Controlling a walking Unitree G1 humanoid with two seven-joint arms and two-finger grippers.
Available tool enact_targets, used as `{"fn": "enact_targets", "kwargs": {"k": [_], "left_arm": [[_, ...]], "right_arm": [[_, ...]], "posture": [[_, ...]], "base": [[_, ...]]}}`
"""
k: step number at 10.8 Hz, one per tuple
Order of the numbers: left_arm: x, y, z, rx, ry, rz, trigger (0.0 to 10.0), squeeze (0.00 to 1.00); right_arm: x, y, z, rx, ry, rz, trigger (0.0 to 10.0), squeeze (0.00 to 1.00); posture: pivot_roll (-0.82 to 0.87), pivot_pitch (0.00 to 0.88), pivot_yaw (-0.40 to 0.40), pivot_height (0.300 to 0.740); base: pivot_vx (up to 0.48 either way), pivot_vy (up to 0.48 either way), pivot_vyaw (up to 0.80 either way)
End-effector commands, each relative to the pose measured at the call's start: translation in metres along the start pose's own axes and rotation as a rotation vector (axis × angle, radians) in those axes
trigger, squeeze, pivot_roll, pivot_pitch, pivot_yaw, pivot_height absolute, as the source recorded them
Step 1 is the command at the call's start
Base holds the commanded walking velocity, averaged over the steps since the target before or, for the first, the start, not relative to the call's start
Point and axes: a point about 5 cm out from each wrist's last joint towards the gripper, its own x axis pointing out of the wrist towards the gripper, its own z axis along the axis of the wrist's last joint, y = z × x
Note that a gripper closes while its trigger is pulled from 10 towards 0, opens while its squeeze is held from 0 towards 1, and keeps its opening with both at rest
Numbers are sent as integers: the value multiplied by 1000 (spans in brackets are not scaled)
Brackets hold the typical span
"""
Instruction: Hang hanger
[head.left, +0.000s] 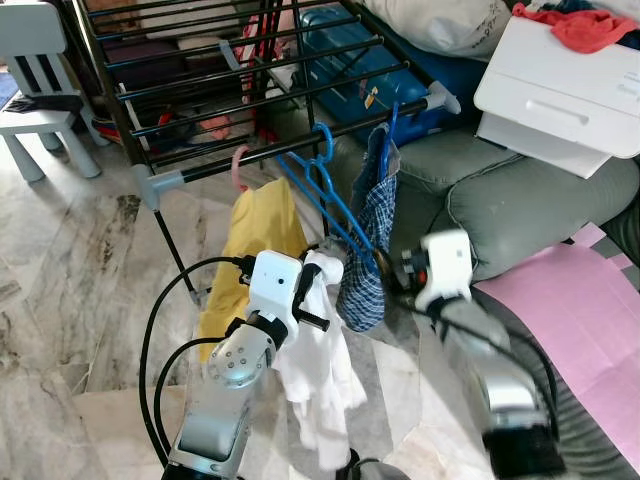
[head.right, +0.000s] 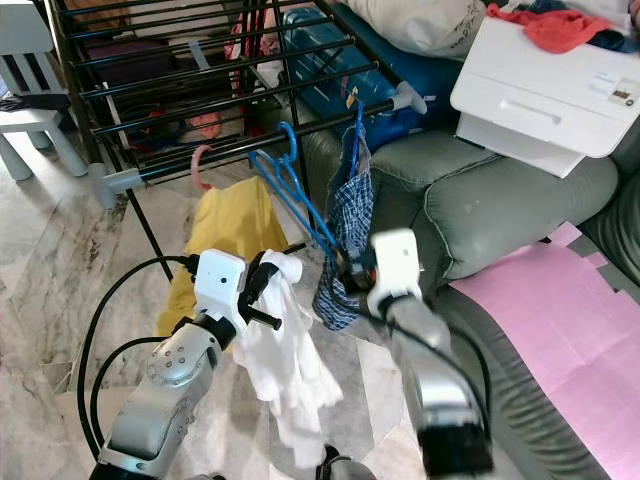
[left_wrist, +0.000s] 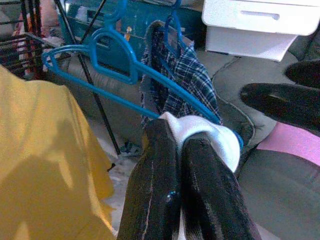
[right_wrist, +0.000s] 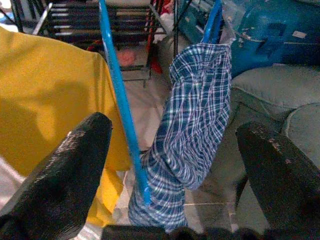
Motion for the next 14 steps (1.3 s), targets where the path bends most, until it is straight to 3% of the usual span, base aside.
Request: {"fn": "enact_targets", "kwargs": {"k": [1, 2, 6, 10, 14], "left_arm": [[0, -1, 6, 8, -29, -4, 10000, 0], [-2, 1, 7, 18, -28, 1, 10000, 0], [-7, 5, 7, 29, -22, 9, 10000, 0], [-8, 4, 7, 34, -18, -7, 10000, 0], [-11, 7, 10, 3, -43, -15, 10000, 0]], "right_arm": [[3, -3, -4, 0, 33, 11, 10000, 0], [11, -4, -1, -80, 34, 50, 10000, 0], [25, 3, 4, -64, 22, 72, 10000, 0], [41, -12, 16, -55, 3, -72, 10000, 0], [50, -1, 21, -39, -25, -15, 10000, 0]], "posture": [[-25, 137, -46, 740], [-10, 141, -47, 740], [18, 144, -42, 740], [25, 156, -32, 740], [31, 152, -39, 740]], "base": [[0, 0, 0], [0, 0, 0], [0, 0, 800], [0, 0, 0], [74, 95, 0]]}}
